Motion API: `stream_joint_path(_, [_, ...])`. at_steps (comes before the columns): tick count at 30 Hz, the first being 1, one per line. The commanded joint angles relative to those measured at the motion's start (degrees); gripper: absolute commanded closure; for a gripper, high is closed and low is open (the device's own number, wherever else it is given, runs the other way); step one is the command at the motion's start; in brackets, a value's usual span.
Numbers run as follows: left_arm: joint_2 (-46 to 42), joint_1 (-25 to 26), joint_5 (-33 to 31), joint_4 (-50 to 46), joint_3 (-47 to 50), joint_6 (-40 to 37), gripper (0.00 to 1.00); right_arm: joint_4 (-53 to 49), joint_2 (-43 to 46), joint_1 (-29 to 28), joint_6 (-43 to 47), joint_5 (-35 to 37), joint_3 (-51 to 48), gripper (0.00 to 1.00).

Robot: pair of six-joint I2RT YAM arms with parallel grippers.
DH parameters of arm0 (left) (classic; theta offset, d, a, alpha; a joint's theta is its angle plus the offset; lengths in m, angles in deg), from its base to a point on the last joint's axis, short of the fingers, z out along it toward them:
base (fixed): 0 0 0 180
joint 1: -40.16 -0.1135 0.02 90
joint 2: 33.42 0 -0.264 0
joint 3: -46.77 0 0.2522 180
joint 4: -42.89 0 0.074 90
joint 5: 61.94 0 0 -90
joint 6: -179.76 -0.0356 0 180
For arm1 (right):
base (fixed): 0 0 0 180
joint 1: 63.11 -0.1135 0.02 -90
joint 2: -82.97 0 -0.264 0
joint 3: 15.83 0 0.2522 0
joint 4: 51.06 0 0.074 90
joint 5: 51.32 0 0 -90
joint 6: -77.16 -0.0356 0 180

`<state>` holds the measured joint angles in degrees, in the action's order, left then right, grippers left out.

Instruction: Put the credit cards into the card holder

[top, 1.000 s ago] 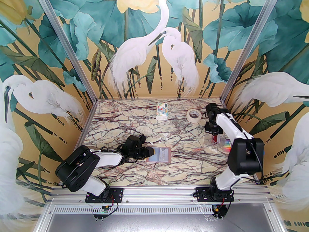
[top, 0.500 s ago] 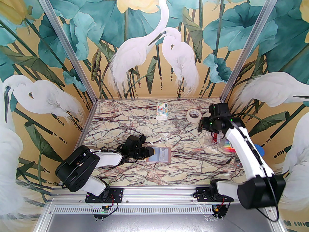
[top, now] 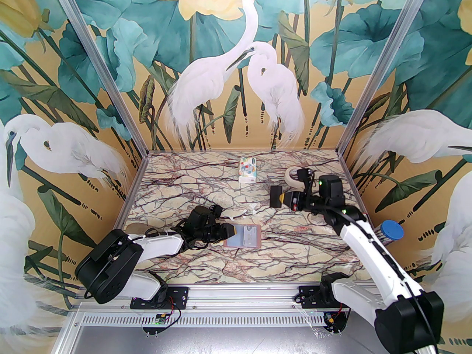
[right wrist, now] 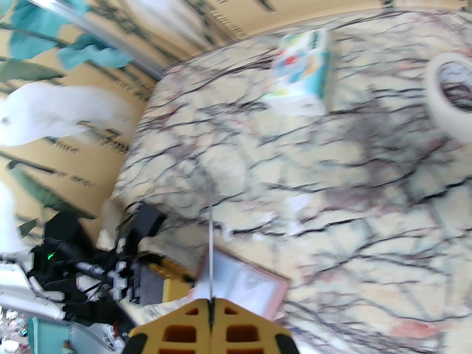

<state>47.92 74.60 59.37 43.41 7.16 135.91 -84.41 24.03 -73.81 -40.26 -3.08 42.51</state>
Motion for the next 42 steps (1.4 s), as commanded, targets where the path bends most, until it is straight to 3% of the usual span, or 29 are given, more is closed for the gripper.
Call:
stream_joint_path(1, [-2.1,-0.4,-0.5,-2.0,-0.3,-1.7,0.54,10.1,2.2,-1.7,-4.5,-6.3,-3.9,1.0])
stream_joint_path(7, [-5.2,-0.4,-0.5,-2.9,0.1,-2.1,0.54,19.6,4.2,-5.4,-9.5,-8.0,-10.2,1.0])
stream_joint_path(14, [-8.2,-0.3,-1.4,-5.3,0.4,-2.6,0.54,23.7,2.7,-8.8,-12.8,-4.4,-16.1,1.0])
stream_joint_path(29, [-1.2,-0.6,-1.8,-1.9,0.7,-1.3,0.56,36.5,-20.3,-20.2,-24.4,6.5,-19.2,1.0])
stream_joint_path(42, [2.2,-0.6,-3.1,-1.2,0.5,-0.9,0.59,36.9,-26.0,-22.8,-25.4,10.2,-17.3,1.0])
